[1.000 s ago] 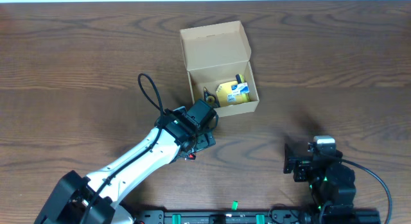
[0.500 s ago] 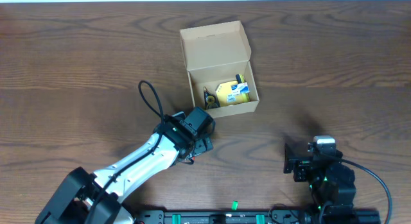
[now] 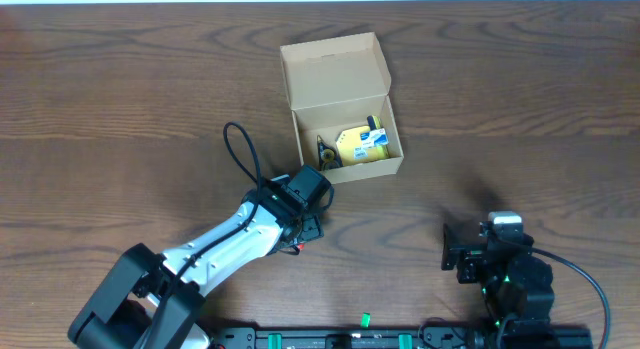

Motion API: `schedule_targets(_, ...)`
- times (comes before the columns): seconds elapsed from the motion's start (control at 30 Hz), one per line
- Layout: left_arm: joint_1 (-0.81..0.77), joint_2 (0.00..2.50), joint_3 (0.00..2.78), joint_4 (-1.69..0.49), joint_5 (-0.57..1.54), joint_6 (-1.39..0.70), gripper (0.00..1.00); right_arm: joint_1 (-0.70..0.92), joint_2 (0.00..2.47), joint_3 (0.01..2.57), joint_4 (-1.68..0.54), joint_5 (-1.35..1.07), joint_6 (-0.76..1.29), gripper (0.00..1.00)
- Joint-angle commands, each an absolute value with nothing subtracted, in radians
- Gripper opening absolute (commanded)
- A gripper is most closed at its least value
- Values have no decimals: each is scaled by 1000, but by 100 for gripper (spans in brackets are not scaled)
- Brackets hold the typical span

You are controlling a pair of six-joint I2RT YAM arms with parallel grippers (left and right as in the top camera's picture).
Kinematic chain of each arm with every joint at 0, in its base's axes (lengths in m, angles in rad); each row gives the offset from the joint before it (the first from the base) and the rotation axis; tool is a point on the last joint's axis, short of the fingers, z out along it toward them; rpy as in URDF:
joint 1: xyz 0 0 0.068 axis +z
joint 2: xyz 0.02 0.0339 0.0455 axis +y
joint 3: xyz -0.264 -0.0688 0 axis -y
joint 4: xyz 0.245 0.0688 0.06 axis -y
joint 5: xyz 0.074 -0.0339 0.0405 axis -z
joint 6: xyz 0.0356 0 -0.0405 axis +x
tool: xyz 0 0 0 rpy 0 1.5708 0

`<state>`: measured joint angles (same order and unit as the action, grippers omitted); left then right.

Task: Pack container
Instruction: 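Close the left gripper on the red stapler and lift it, then lower the stapler upright into the box and open the left gripper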

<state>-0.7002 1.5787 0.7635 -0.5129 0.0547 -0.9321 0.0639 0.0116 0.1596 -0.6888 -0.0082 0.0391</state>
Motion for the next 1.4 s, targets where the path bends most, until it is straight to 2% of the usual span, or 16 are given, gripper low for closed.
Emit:
schedule_targets(0.0,-694,1606,751,-507,64,-920,64,59,6,157,-700,-12,21,99)
schedule_targets(0.2,-694,1606,751,-507,64,-920,50,59,6,157,-700,-12,21,99)
schedule_targets(0.37,-694,1606,751,-507,64,-920,24,59,6,157,-700,-12,21,99)
schedule_targets(0.57,-694,1605,751,-496,71,-920,11,59,6,157,-700,-12,21,99)
schedule_targets(0.8,-693,1539,751,-493,31,-920,11,59,6,157,-700,-12,21,99)
schedule_targets(1.17,-693,1173,753,-521,-321,-911,12,59,6,157,-700,-12,21,99)
schedule_targets(1.37,-693,1147,886,-527,-392,-737,12,59,6,157,-700,-12,21,99)
